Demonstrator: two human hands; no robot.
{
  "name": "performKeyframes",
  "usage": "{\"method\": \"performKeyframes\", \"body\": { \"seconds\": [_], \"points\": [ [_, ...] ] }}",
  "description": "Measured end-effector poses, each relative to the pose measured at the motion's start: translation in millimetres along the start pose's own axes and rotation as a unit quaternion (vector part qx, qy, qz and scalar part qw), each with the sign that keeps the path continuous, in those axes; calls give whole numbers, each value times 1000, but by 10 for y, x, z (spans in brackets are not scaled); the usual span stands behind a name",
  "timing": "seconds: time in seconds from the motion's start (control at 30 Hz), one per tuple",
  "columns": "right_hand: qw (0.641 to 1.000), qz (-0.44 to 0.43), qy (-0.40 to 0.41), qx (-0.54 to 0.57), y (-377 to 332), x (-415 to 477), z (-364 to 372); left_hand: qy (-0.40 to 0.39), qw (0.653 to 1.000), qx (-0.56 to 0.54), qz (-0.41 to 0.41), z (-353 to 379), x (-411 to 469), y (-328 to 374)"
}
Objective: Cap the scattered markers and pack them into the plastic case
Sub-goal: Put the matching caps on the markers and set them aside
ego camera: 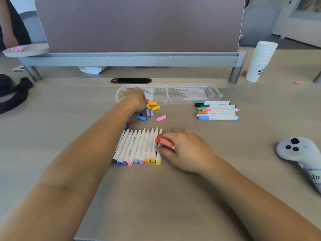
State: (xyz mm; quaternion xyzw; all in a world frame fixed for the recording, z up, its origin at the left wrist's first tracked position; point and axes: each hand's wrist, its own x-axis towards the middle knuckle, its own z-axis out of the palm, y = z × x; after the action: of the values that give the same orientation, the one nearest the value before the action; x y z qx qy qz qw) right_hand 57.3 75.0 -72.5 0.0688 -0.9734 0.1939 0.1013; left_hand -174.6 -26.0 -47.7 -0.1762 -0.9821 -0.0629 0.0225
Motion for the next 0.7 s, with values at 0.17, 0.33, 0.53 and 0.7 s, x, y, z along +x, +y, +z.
{"method": "performKeyframes", "body": {
  "seconds": [0.17, 0.33, 0.53, 0.7],
  "points": [
    [999, 5, -30, -27, -31, -1, -12, 5, 1000, 8, -17, 112, 117, 10],
    [996, 54, -54, -49, 10, 16, -58, 6, 1000, -1, -30, 154, 140, 31],
    [989, 126, -52, -53, 68, 6, -131, 2, 998, -10, -65, 124, 101, 121],
    [985, 151, -49, -69, 71, 1, -177, 16, 997, -36, -62, 119, 59, 122]
  ]
}}
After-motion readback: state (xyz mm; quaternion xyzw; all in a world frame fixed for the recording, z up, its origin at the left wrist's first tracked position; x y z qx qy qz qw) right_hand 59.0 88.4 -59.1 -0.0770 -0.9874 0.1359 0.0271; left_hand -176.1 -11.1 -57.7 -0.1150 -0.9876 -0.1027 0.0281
